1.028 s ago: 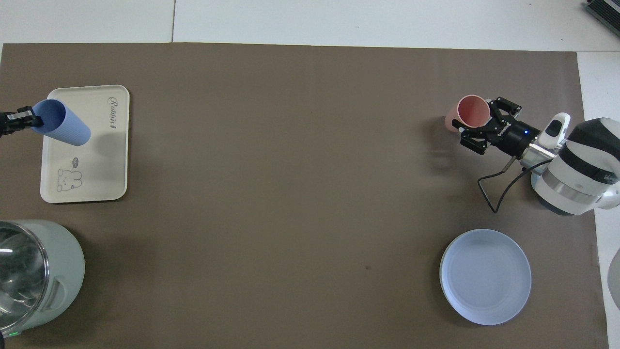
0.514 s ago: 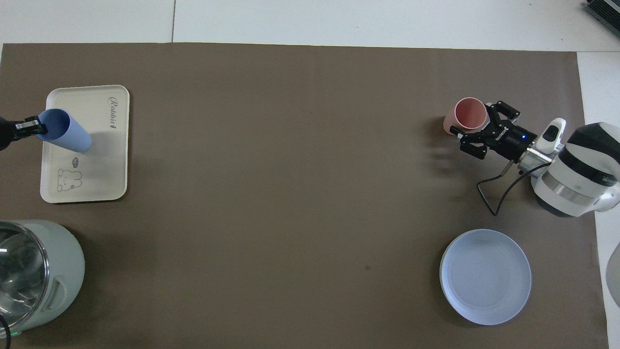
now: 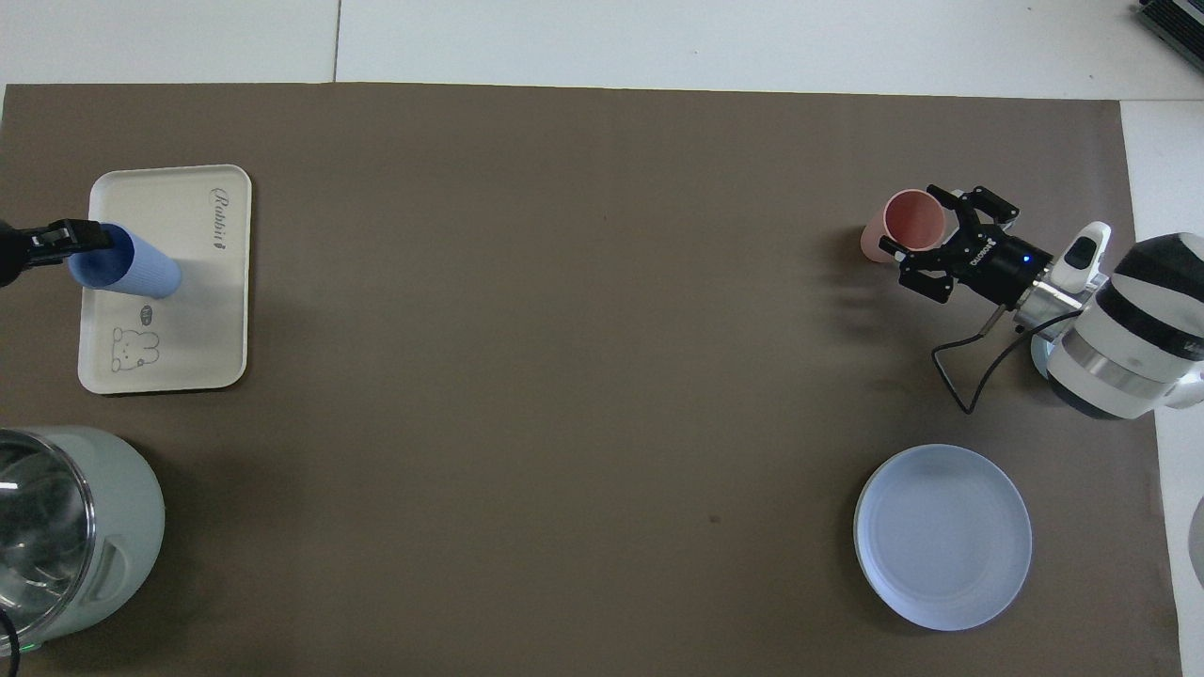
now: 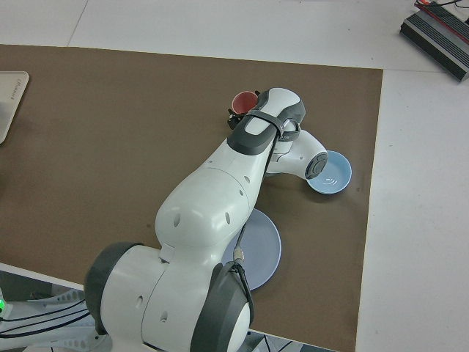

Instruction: Place cup on tray

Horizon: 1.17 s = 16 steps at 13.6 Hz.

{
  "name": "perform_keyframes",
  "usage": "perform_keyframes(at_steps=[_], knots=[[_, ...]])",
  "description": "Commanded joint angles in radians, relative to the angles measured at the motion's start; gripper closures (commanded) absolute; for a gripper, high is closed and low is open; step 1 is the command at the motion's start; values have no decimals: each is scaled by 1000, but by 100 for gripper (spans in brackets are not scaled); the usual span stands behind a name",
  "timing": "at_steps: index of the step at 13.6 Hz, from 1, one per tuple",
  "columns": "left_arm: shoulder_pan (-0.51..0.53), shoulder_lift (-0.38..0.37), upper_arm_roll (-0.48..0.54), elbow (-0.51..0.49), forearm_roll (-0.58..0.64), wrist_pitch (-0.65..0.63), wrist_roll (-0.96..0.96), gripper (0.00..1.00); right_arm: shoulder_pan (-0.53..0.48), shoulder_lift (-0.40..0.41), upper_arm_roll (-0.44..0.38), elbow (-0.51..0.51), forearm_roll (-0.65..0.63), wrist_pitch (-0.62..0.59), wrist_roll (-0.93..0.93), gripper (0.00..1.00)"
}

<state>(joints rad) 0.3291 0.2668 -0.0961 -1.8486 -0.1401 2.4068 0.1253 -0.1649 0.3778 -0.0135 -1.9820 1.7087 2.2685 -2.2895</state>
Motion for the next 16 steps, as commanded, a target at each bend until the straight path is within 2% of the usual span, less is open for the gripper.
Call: perform_keyframes(at_steps=[1,3,5,8,10,12,14,16], knots=[[-42,0,7,170,1,-237,8,0,-12,-83,6,-29,-47,25,77,0],[-65,-1,6,259,68,-387,7,0,-12,-131,6,-32,-160,55,203,0],[-135,-3,6,360,138,-565,-15,0,-12,-174,4,-25,-307,63,382,0],[-243,-14,7,442,207,-722,-104,0,-15,-232,4,-18,-536,62,559,0],[-294,-50,6,440,218,-774,-114,0,-1,-272,3,-17,-682,63,706,0],[-321,-99,-4,424,237,-807,-144,0,24,-316,3,-8,-898,63,923,0],[-343,-151,-5,367,237,-824,-147,0,63,-355,7,12,-1140,57,1216,0],[-331,-199,-5,304,234,-813,-144,0,111,-378,14,12,-1271,54,1419,0]])
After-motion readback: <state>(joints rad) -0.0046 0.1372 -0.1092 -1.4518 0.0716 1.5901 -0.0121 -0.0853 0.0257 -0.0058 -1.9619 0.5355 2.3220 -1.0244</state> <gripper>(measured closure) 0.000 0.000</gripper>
